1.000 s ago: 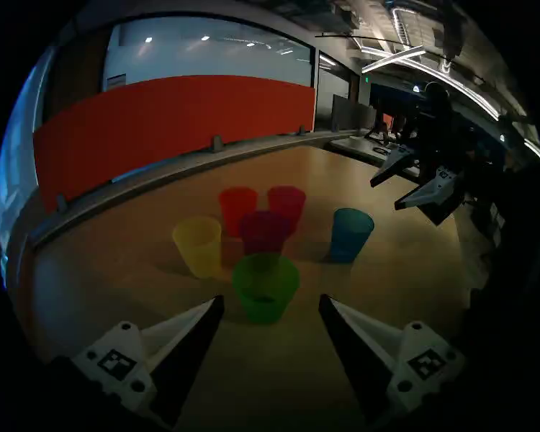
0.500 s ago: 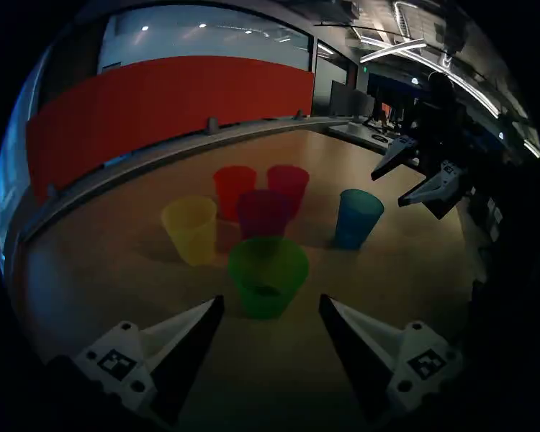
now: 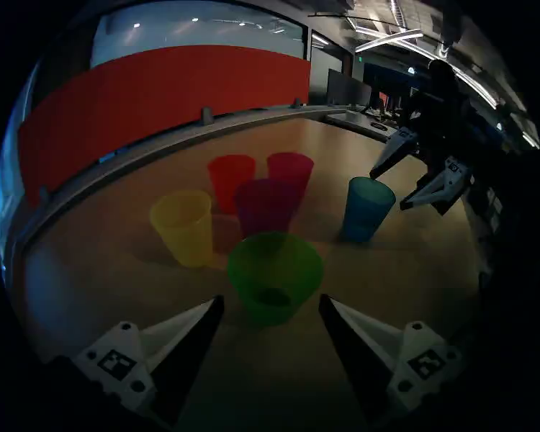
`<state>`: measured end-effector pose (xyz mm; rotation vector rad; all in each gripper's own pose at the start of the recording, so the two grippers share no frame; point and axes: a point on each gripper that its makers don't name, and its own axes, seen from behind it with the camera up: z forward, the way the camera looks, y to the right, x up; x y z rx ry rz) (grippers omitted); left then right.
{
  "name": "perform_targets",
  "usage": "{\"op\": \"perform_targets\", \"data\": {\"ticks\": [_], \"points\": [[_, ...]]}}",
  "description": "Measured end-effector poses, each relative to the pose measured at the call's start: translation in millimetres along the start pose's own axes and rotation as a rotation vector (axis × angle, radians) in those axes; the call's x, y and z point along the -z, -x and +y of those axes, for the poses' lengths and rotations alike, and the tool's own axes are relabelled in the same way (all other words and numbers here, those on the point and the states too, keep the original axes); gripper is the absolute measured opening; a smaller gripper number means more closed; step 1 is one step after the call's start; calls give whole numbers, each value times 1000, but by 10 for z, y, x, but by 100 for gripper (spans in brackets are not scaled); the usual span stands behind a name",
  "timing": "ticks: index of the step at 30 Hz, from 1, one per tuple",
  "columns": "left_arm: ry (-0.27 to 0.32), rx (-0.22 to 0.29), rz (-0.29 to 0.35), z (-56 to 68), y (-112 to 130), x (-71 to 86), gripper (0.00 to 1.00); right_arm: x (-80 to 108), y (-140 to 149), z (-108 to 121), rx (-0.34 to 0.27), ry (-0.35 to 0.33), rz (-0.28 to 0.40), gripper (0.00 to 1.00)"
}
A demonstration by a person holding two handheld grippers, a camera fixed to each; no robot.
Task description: Pour water
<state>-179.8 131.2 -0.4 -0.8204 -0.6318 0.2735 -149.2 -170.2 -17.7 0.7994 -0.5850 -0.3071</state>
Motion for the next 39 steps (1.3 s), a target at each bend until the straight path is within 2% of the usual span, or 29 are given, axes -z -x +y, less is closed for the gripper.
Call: {"op": "perform_targets", "data": {"ticks": [15,35,39], "points": [[22,-6,-8,-12,-21,-172,98,-227,126,27,18,-5,-33,100],[30,-14,-13,2,-83,-248,98,-476,-12,-45,25,-33,-12,100],[30,-22,-20,3,-53,-270,98,-494,-13,-38,11,-32,-8,95]]}}
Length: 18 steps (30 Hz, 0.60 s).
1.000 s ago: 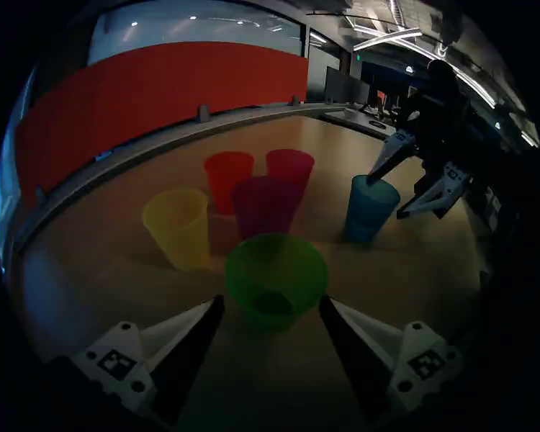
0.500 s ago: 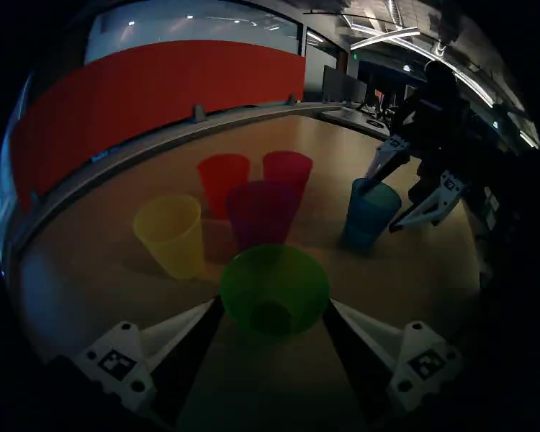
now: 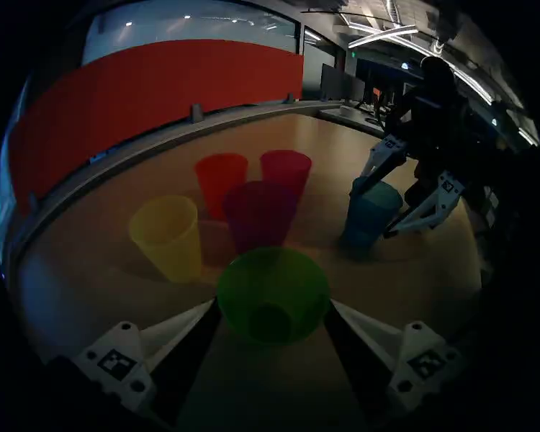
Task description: Pour water
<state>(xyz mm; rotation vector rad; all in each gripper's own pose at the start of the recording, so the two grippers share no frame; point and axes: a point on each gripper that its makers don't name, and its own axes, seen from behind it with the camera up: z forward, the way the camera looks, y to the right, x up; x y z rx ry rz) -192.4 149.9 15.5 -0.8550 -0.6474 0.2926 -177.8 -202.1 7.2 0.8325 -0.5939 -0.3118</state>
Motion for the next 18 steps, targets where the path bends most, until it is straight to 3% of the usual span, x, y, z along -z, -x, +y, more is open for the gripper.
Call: {"op": "perform_targets", "data": {"ticks": [8,18], "points": [[2,-4,-9,10,32,-20,83,7,8,24,-10,3,2,90],[10,40,40,14,-116,97,82,69,22,-18,-12,-2,-4,90]]}}
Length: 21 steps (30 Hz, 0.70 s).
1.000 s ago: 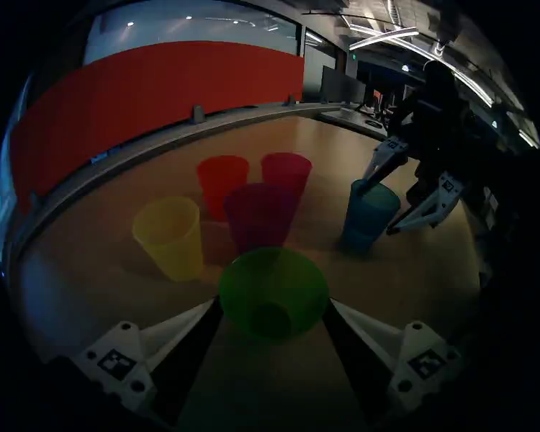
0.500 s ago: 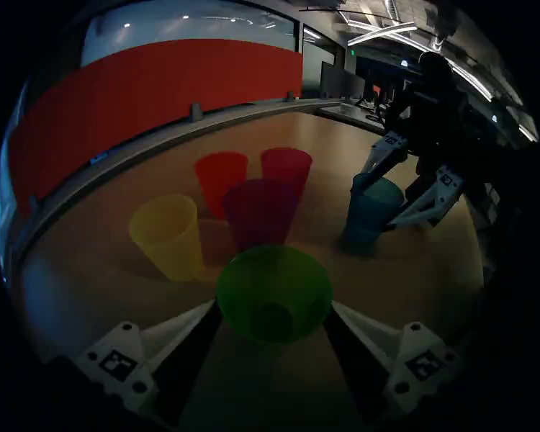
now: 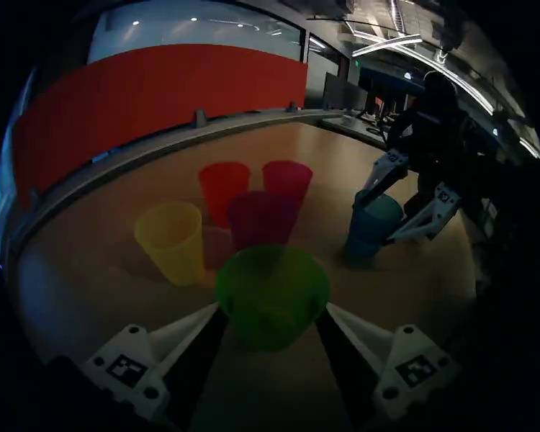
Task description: Pour water
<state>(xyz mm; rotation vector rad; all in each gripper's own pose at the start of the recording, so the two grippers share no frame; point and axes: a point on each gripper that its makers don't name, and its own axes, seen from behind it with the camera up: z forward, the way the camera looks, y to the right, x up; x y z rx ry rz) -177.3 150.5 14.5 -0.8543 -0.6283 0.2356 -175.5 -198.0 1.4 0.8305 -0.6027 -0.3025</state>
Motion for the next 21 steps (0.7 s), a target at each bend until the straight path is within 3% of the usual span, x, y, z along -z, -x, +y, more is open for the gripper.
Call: {"op": "perform_targets", "data": {"ticks": [14,21], "points": [[-59,-40,90,67,-334,363,82,326,-324,-45,20,31,68,89],[-123,-52,154,54,-575,594,82,563,-583,-55,42,56,125,89]]}}
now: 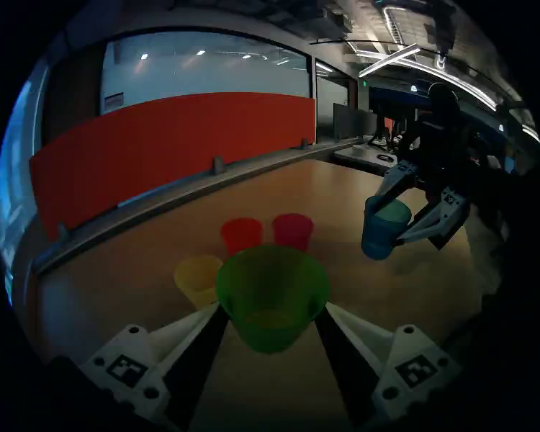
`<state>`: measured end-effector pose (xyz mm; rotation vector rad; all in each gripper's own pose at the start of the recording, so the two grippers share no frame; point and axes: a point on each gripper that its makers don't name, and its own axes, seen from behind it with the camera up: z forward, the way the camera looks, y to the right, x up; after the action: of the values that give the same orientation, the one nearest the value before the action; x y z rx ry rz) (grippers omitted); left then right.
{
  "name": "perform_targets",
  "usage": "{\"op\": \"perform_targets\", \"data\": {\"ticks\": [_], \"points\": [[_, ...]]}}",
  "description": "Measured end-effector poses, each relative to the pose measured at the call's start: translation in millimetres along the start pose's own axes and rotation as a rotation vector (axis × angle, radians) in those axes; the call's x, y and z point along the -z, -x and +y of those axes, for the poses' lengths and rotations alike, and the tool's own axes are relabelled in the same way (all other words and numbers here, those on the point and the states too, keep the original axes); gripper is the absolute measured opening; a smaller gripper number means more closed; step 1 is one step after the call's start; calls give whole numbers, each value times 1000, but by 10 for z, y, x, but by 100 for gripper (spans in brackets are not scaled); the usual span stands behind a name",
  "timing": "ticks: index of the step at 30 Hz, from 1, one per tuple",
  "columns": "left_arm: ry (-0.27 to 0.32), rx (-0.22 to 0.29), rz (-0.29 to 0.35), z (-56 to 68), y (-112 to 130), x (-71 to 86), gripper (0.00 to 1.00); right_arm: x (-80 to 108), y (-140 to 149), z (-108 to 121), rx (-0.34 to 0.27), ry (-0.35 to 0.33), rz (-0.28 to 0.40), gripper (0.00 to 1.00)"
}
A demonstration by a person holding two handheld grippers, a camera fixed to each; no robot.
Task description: Pour water
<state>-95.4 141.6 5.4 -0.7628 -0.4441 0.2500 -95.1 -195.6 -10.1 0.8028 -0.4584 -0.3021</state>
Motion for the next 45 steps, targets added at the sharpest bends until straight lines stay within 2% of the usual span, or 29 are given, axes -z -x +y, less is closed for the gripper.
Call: {"op": "perform_targets", "data": {"ticks": [14,28,38,45], "points": [[-48,-5,101,47,-377,337,82,289,-489,7,7,30,131,89],[-63,32,241,98,-736,570,82,468,-907,36,-2,33,283,89],[-54,66,280,103,-821,627,83,485,-1063,31,4,34,346,90],[-45,60,292,133,-816,625,83,459,-1091,21,-14,24,375,90]]}}
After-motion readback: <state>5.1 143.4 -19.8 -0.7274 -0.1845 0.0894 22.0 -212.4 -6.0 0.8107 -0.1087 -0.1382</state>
